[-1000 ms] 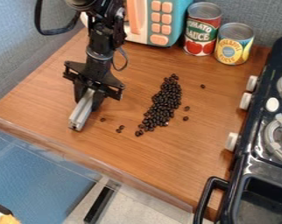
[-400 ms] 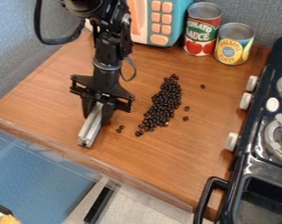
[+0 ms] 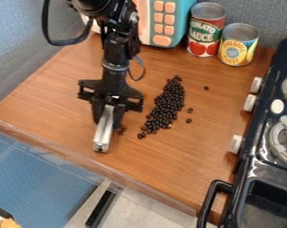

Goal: Sweep into pile

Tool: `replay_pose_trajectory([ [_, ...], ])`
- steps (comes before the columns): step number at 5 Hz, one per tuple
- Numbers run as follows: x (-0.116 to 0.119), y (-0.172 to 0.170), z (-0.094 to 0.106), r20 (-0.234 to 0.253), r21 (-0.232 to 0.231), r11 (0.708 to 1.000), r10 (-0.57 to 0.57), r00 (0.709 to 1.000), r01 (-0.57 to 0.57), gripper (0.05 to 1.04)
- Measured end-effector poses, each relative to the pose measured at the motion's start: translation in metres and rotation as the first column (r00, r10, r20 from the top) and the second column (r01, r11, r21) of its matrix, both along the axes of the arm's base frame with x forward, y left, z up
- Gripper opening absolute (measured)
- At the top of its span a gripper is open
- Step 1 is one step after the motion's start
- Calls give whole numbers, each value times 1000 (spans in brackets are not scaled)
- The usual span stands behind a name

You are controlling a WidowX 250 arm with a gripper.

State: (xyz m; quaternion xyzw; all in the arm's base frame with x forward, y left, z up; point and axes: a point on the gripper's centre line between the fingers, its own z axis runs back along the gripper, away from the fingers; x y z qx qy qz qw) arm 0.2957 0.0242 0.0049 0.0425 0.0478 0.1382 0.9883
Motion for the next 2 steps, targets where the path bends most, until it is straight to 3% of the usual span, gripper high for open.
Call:
replay_pose_trajectory([
  [2, 11, -19, -1, -17, -54, 996, 69, 997, -70, 386],
])
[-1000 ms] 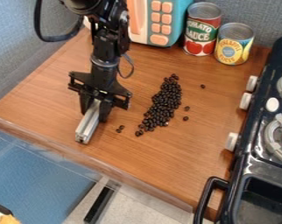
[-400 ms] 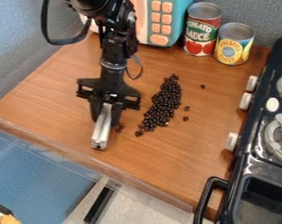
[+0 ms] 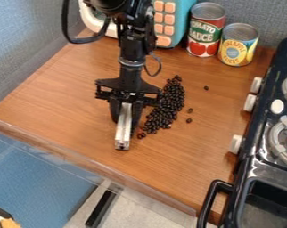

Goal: Sweep into pile

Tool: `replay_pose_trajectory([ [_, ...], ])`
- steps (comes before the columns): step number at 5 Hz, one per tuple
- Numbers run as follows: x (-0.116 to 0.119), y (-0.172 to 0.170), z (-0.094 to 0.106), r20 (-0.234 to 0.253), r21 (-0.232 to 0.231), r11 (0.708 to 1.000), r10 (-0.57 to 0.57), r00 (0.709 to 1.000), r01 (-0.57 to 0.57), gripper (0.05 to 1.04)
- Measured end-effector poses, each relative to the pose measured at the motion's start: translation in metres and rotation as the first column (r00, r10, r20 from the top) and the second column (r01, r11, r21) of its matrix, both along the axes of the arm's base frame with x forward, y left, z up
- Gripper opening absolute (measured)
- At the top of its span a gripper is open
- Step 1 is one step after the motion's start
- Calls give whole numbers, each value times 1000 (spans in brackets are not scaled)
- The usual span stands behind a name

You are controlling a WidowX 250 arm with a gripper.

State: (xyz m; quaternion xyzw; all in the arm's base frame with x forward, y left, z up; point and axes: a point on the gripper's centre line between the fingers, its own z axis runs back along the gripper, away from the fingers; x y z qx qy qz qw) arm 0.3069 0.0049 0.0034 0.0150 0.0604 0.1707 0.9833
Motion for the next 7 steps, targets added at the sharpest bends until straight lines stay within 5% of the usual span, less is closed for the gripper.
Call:
replay_pose_trajectory([
  [3, 3, -11, 3, -25, -80, 996, 38, 999, -40, 385],
  [4, -2, -4, 19, -36, -132, 991, 19, 999, -24, 386],
  [5, 1, 14, 50, 14, -172, 984, 47, 999, -44, 385],
  [6, 7, 32, 70, 56, -155, 987, 40, 998, -31, 385],
  [7, 27, 49, 64, 100, -68, 998, 1, 995, 6, 385],
])
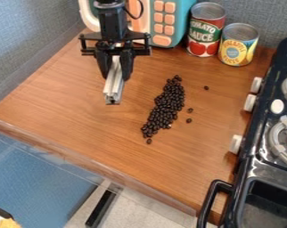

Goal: Sweep into pile

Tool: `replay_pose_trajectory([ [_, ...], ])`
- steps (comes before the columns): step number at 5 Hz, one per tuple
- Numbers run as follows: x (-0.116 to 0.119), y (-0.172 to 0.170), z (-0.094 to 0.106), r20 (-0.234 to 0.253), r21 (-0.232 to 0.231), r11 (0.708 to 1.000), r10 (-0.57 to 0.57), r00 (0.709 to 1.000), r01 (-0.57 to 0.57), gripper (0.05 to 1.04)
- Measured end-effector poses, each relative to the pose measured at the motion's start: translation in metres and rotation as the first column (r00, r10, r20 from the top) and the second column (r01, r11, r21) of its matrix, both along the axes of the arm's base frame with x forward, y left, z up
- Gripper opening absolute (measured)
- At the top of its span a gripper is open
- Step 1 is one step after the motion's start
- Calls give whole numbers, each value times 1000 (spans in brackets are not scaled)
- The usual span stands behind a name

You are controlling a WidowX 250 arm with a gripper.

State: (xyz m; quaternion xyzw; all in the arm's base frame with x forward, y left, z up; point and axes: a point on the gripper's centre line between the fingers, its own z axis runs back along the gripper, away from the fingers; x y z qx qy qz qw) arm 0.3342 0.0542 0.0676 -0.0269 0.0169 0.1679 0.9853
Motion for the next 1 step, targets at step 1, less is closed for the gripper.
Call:
replay_pose_trajectory([
  [1, 17, 18, -15, 6, 116, 993, -23, 1000, 22, 385],
])
